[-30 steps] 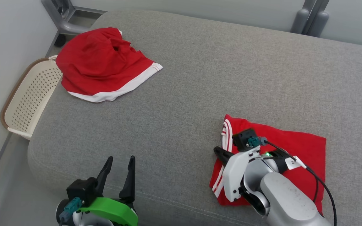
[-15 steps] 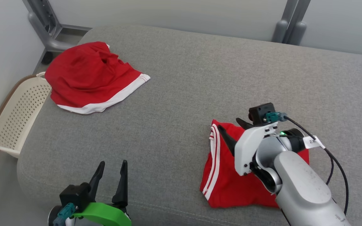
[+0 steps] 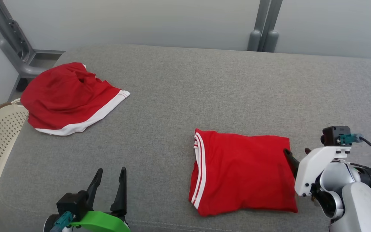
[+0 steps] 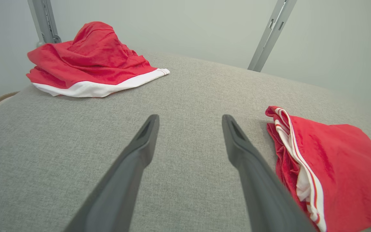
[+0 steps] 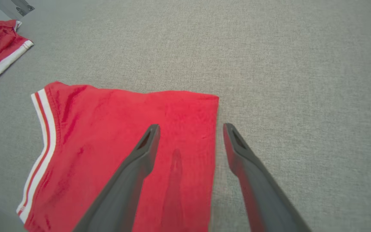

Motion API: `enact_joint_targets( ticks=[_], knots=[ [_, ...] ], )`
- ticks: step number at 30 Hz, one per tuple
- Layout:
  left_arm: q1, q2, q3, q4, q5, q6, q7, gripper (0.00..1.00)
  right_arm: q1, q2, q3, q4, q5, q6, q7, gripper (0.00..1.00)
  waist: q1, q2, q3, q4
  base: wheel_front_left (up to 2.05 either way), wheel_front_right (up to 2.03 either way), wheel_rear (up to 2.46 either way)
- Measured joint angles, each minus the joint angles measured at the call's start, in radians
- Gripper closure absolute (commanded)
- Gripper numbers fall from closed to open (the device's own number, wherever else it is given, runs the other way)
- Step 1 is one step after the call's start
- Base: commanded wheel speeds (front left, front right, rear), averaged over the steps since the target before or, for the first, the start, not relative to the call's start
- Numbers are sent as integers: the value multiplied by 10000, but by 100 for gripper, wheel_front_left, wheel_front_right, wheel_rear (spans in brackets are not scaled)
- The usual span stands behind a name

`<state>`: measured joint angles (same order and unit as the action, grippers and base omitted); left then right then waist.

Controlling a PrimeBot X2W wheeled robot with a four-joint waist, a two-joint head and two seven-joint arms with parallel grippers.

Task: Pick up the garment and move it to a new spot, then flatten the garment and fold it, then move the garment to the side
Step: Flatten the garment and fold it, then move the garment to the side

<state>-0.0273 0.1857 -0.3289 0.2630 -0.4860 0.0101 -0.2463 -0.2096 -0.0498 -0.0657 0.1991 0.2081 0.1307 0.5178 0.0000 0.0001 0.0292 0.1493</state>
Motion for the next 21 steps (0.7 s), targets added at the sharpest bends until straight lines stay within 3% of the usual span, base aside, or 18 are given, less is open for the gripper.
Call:
enact_joint_targets(
  ticks=[7, 21],
  knots=[
    [5, 21, -44, -88, -31, 19, 29, 0, 630, 2, -746, -196, 157, 0, 443, 0, 0, 0, 50, -272, 0, 0, 0],
    [-284, 155, -173, -199, -27, 17, 86, 0, 330, 10, -719, 1103, 451, 0, -17, 0, 0, 0, 594, -27, 0, 0, 0]
  ],
)
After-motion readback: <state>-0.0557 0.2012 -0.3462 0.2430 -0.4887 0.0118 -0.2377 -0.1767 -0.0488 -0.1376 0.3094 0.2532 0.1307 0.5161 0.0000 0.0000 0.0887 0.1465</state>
